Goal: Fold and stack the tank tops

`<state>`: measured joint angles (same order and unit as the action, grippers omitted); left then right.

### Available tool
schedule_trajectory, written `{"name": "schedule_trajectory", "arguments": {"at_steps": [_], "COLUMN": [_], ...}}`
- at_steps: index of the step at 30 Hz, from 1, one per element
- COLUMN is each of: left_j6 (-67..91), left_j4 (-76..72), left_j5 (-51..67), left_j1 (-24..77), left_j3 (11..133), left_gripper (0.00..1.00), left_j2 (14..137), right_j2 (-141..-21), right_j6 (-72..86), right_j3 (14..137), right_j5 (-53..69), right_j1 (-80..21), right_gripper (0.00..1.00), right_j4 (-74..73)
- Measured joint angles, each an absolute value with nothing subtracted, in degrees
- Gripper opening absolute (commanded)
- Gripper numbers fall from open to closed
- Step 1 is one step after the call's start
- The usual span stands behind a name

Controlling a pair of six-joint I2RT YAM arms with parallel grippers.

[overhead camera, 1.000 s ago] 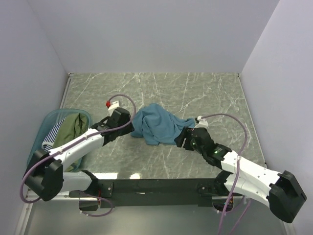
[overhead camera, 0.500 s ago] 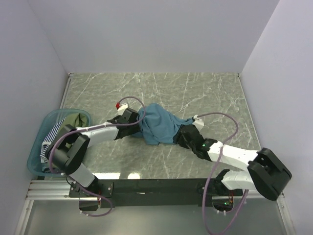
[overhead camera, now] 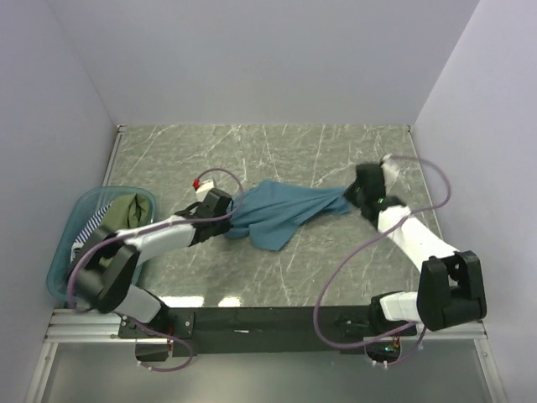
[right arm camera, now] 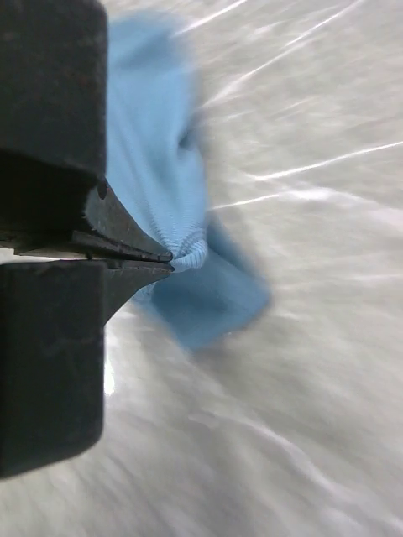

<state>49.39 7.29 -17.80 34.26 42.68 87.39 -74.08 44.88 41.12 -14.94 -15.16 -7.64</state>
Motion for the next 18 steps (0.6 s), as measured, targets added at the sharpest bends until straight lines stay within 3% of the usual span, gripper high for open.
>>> {"name": "schedule_trajectory", "arguments": {"at_steps": [3, 6, 7, 10, 12, 15, 18], "left_j6": [50.13, 50.48, 50.46, 50.41, 50.39, 50.39, 50.35], "left_j4": [9.47, 9.41, 9.39, 9.78, 10.46, 11.18, 11.29], "left_j5": [-17.47, -15.75, -15.38, -15.33, -15.33, -15.33, -15.51], "left_j1": [34.26, 34.35, 34.39, 34.35, 34.24, 34.13, 34.04], "left_j3": [40.05, 39.11, 39.05, 38.41, 37.67, 36.97, 36.97], "left_gripper": [0.01, 0.01, 0.0, 0.02, 0.01, 0.01, 0.0], "left_j2": [79.42, 74.06, 73.21, 73.28, 73.78, 74.04, 74.13], "right_j2": [-76.82, -82.19, -83.85, -85.95, -84.75, -79.4, -71.0], "right_j6": [41.23, 37.87, 36.8, 34.28, 33.39, 33.08, 33.76], "right_j3": [52.51, 65.12, 68.25, 71.57, 69.21, 61.65, 51.86], "right_j5": [-14.66, -13.89, -13.67, -12.97, -12.82, -12.49, -13.02], "right_j1": [-9.5, -8.43, -8.43, -8.58, -9.1, -10.85, -16.32], "right_gripper": [0.05, 0.39, 0.56, 0.68, 0.68, 0.6, 0.46], "right_j4": [-11.94, -14.48, -14.63, -15.51, -16.1, -16.84, -16.99]}}
